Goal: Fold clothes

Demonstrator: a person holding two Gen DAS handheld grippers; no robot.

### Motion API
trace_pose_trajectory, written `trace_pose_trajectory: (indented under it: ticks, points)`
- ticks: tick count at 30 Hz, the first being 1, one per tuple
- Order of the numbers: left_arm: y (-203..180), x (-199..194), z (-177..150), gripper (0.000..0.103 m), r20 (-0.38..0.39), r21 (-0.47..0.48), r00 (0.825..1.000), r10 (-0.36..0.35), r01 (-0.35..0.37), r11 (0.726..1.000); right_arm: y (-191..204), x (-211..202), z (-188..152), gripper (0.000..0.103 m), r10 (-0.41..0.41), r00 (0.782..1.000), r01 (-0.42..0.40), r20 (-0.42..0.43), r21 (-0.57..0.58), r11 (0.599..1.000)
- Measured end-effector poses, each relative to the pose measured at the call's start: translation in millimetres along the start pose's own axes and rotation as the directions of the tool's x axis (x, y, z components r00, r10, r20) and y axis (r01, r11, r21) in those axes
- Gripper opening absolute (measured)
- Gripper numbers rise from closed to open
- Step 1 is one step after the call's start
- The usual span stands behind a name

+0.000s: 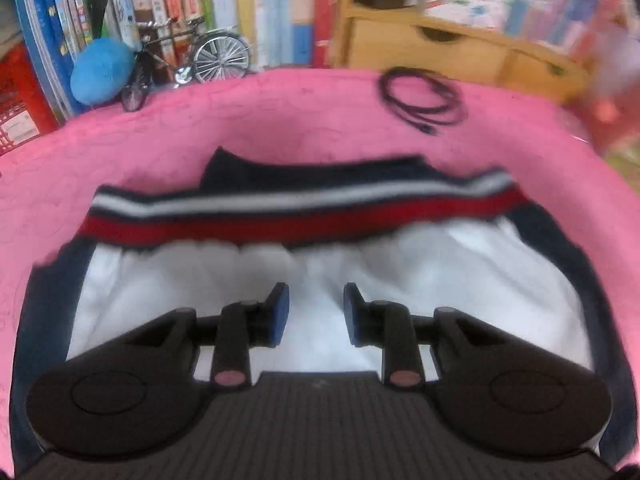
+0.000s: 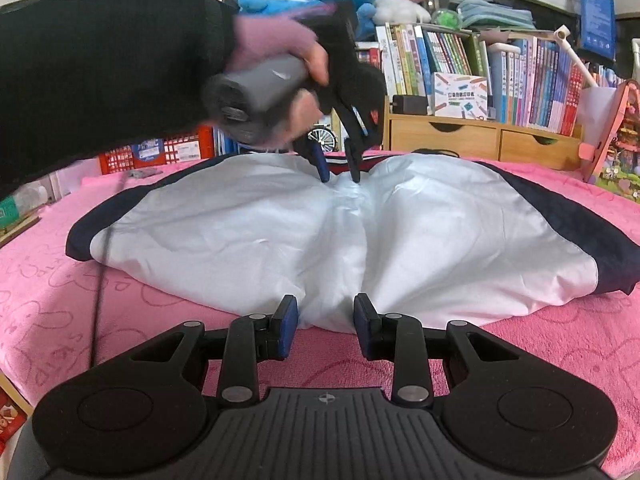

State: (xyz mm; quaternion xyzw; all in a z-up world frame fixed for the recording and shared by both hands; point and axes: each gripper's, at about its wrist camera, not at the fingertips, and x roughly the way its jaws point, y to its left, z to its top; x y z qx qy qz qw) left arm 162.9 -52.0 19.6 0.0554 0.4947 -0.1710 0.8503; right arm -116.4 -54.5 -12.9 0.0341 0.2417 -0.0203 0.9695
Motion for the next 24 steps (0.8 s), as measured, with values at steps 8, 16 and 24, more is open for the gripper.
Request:
trace_pose_trajectory:
  ticks: [8,16,24]
  points:
    - [-39.3,-58.4,-107.7,0.027,-0.063,0.228,0.997,-0.049,0.062,0.972,1.9,-0.4,-1.2,0.032,-0.008,1.0,0.008,0.01,-0.003,1.0]
    - [-34.9,-38.7,-110.8,0.032,-0.071,0.203,0.997,-0.041,0.055,0.978,3.5,2.6,-2.8,0.032,-0.012,1.0,0.012,0.022,-0.026,1.0]
    - [-14.5,28.6,-5.1,0.034,0.024,0.11,1.0,0.013,-0.016,0.994,1.8,6.0,-2.8,0.032,-0.004,1.0,0.005,0.024,-0.042,0.999]
